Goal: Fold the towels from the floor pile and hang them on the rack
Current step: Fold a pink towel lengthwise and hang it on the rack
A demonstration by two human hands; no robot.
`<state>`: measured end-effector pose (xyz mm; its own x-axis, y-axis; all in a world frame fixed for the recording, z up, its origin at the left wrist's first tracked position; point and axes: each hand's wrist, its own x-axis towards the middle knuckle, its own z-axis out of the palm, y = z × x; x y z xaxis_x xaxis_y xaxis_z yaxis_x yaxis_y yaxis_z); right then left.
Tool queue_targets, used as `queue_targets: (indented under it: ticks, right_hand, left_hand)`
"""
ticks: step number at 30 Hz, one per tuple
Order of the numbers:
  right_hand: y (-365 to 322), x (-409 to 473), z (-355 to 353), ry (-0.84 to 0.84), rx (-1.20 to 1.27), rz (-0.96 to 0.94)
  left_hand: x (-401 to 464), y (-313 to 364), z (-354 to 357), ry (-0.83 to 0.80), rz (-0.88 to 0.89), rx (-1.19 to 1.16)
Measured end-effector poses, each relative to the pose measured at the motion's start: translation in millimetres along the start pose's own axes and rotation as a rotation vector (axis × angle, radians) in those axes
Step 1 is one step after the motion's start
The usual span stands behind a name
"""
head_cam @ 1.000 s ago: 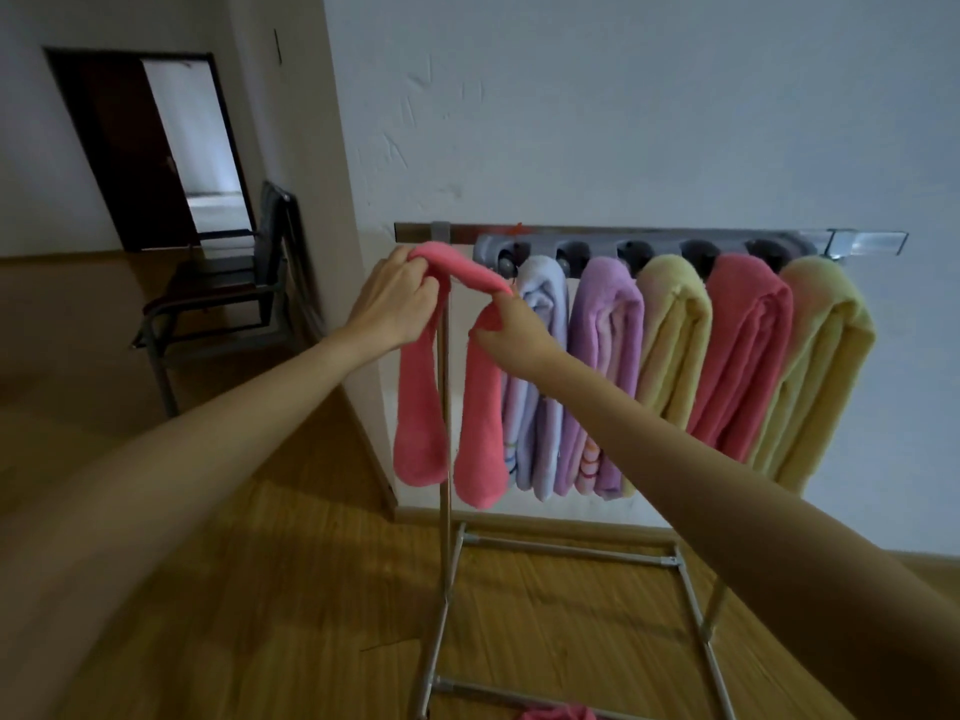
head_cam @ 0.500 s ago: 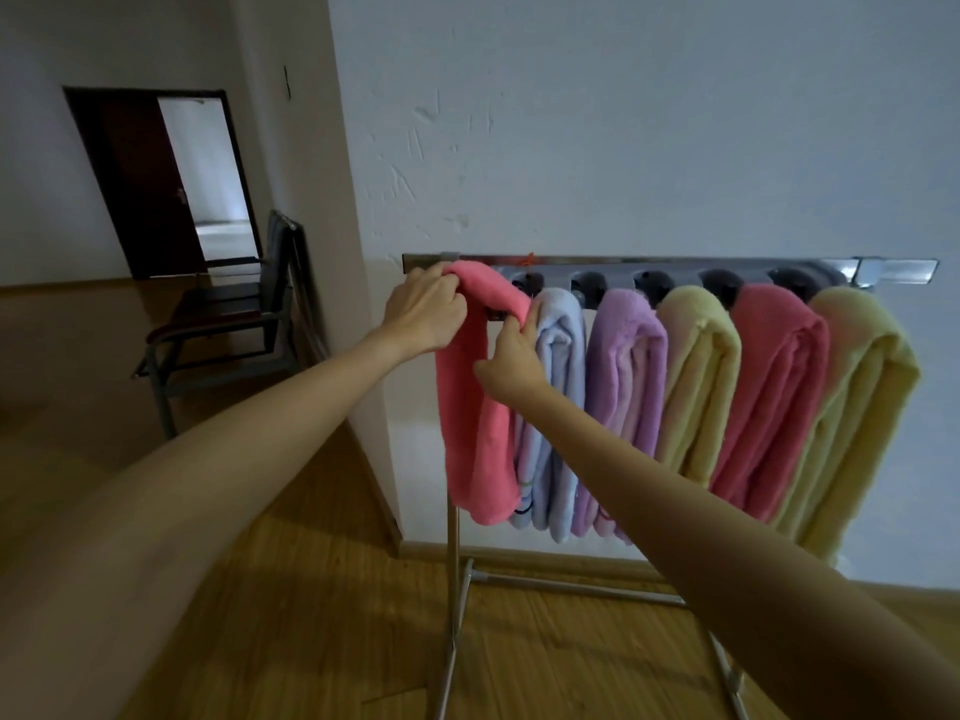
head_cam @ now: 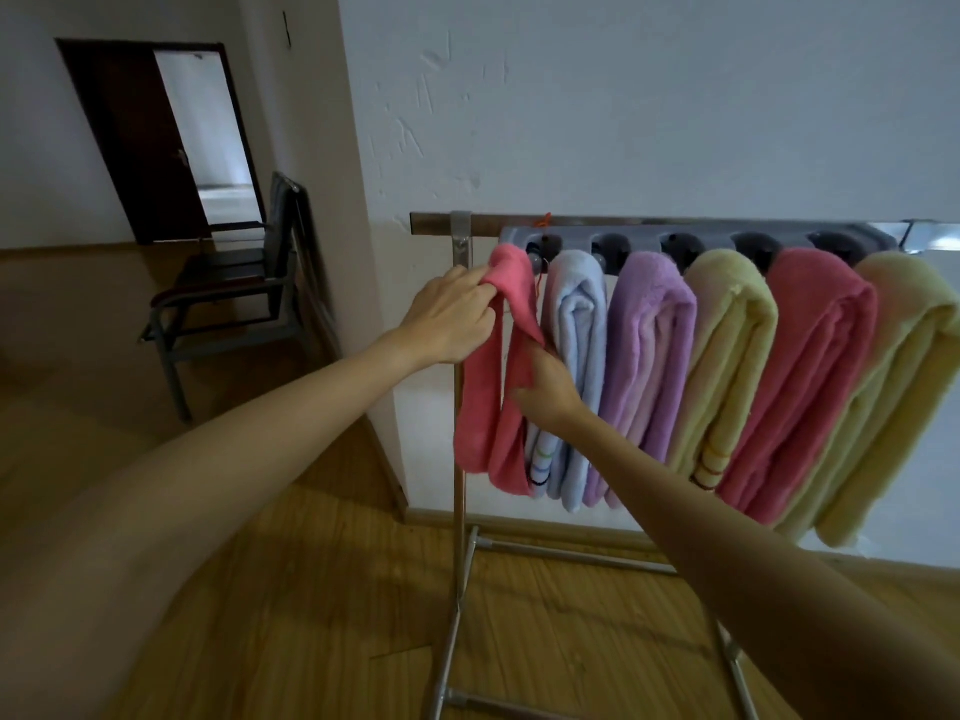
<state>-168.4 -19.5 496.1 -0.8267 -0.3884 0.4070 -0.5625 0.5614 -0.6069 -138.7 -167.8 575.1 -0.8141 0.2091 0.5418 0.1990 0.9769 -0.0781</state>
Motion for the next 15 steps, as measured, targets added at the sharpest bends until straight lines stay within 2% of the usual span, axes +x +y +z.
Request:
queue_targets:
  ticks: [4,8,12,15]
  right_hand:
    - [14,-8,9,-0.003,0.021,-0.081]
    - [25,-11,18,0.086,0.009,-0.143]
    - [33,-18,25,0.175,-0.012,-0.192]
    - [40,-25,36,0.196,0.042,-0.2]
  left_hand:
    - [-12,-4,16,0.067,0.072,-0.086]
    - [-41,-6,38,0.182,0.062,-0.267]
    - [-80,-3,72,0.291,-0.088,-0.465]
    - [-100,-1,111,0.222,-0.26,-0.605]
